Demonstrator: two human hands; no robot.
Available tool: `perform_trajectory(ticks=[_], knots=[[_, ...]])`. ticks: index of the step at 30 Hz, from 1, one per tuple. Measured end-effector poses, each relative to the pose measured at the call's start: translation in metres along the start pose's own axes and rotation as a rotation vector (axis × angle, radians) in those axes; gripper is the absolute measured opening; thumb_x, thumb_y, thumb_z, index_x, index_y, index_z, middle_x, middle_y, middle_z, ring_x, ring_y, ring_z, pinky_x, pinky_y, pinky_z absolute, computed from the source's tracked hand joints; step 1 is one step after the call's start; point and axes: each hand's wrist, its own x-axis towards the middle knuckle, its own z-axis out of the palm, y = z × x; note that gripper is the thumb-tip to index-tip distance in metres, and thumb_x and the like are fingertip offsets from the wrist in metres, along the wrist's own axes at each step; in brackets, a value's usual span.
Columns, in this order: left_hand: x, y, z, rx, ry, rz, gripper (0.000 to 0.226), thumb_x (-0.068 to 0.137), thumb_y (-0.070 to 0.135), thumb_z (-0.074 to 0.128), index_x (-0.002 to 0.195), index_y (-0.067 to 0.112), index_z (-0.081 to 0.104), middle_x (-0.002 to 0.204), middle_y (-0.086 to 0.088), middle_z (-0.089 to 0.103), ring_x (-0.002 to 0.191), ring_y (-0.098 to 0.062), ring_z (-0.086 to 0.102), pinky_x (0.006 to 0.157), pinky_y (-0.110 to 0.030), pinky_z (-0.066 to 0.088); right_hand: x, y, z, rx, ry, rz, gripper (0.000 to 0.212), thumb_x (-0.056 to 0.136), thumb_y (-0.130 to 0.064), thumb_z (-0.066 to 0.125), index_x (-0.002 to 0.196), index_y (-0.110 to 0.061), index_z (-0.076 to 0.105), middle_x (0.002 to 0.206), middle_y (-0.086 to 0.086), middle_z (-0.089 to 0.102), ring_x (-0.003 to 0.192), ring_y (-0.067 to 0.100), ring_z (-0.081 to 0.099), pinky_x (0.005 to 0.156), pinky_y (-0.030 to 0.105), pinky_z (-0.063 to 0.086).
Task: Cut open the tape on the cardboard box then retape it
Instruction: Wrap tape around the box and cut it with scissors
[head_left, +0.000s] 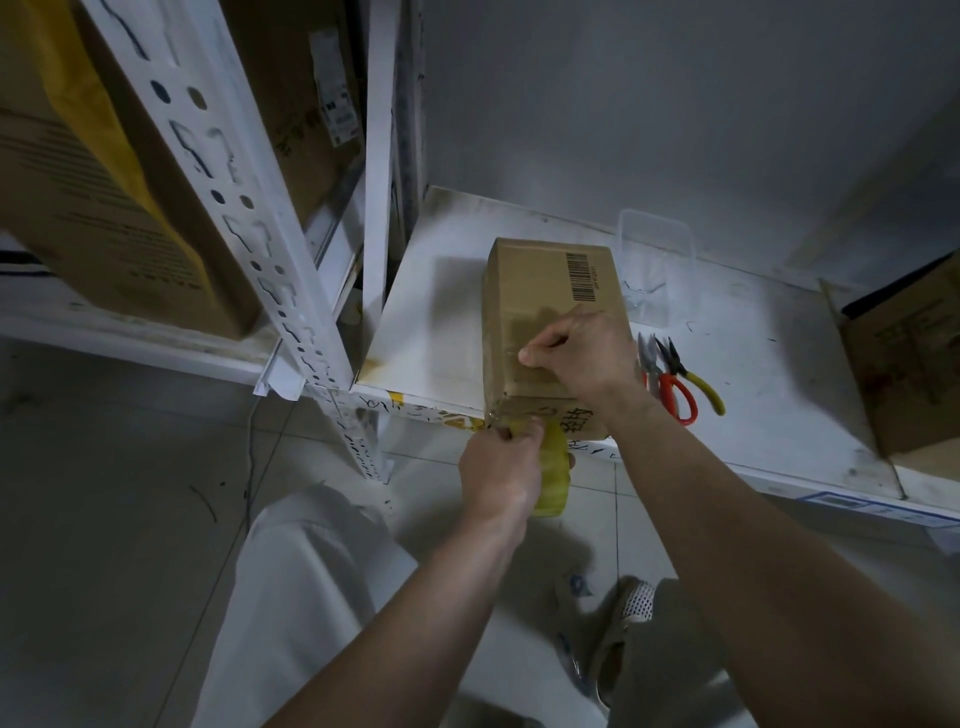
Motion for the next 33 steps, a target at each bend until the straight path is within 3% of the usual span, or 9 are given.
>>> perform_trajectory(ticks=[6, 11, 14, 19, 22, 25, 29, 33], knots=[[-0.001, 0.0, 0.0, -0.018, -0.009, -0.013, 0.024, 0.091, 0.027, 0.058, 0.081, 0.006, 0.064, 0.079, -0.02, 0.073, 0.066, -0.035, 0.068, 0.07, -0.048, 0.059, -0.004, 0.0, 0.0, -0.045, 0.031, -0.049, 0.007, 0.07, -0.035, 0.078, 0.073, -0.032, 0.073, 0.095, -0.009, 0.061, 0.101, 0.015, 0.053, 0.097, 0.048, 0.039], [-0.001, -0.002, -0.001, -0.012, -0.004, -0.028, 0.025, 0.092, 0.028, 0.056, 0.087, 0.005, 0.065, 0.079, -0.018, 0.074, 0.076, -0.037, 0.071, 0.072, -0.046, 0.059, -0.008, 0.001, 0.003, -0.116, 0.015, -0.111, 0.01, 0.071, -0.04, 0.076, 0.075, -0.034, 0.069, 0.1, -0.007, 0.05, 0.108, 0.015, 0.044, 0.101, 0.045, 0.033], [-0.004, 0.0, -0.001, -0.013, -0.017, -0.025, 0.025, 0.09, 0.03, 0.057, 0.087, 0.006, 0.065, 0.08, -0.018, 0.074, 0.072, -0.034, 0.07, 0.073, -0.047, 0.059, -0.005, 0.005, 0.0, -0.051, -0.021, -0.107, 0.014, 0.069, -0.04, 0.079, 0.074, -0.038, 0.066, 0.1, -0.008, 0.043, 0.111, 0.015, 0.041, 0.104, 0.047, 0.032], [0.009, -0.013, 0.002, 0.006, 0.043, 0.003, 0.048, 0.059, 0.053, 0.059, 0.081, 0.011, 0.067, 0.084, -0.016, 0.072, 0.081, -0.04, 0.068, 0.077, -0.055, 0.056, -0.004, 0.007, 0.001, -0.007, -0.036, -0.109, 0.018, 0.066, -0.039, 0.081, 0.075, -0.039, 0.066, 0.102, -0.008, 0.042, 0.112, 0.015, 0.04, 0.106, 0.047, 0.033], [0.002, -0.006, 0.0, 0.009, 0.023, -0.019, 0.035, 0.071, 0.045, 0.063, 0.082, 0.011, 0.066, 0.084, -0.016, 0.073, 0.077, -0.036, 0.069, 0.076, -0.05, 0.058, -0.005, 0.011, 0.002, 0.038, -0.024, -0.132, 0.019, 0.066, -0.037, 0.082, 0.082, -0.034, 0.071, 0.103, -0.006, 0.041, 0.11, 0.016, 0.041, 0.104, 0.044, 0.036], [0.003, -0.006, -0.001, -0.02, -0.017, -0.025, 0.018, 0.09, 0.026, 0.059, 0.082, 0.011, 0.064, 0.082, -0.018, 0.074, 0.064, -0.03, 0.067, 0.062, -0.036, 0.057, -0.008, 0.013, 0.005, 0.037, -0.008, -0.143, 0.024, 0.068, -0.036, 0.08, 0.09, -0.031, 0.071, 0.104, -0.004, 0.041, 0.11, 0.017, 0.042, 0.104, 0.044, 0.037], [0.004, -0.008, -0.001, -0.027, -0.026, -0.012, 0.017, 0.092, 0.022, 0.057, 0.078, 0.014, 0.062, 0.081, -0.019, 0.073, 0.061, -0.03, 0.066, 0.056, -0.031, 0.056, -0.003, 0.014, 0.005, 0.048, 0.029, -0.05, 0.067, 0.068, -0.04, 0.08, 0.121, -0.017, 0.046, 0.119, 0.001, 0.046, 0.112, 0.02, 0.049, 0.099, 0.042, 0.044], [0.006, -0.008, -0.001, -0.005, -0.032, -0.001, 0.014, 0.091, 0.022, 0.057, 0.081, 0.014, 0.061, 0.084, -0.021, 0.073, 0.07, -0.037, 0.07, 0.067, -0.042, 0.059, 0.0, 0.012, 0.007, -0.161, 0.061, -0.103, 0.044, 0.088, -0.037, 0.059, 0.124, -0.014, 0.046, 0.124, 0.006, 0.042, 0.113, 0.023, 0.047, 0.102, 0.038, 0.039]])
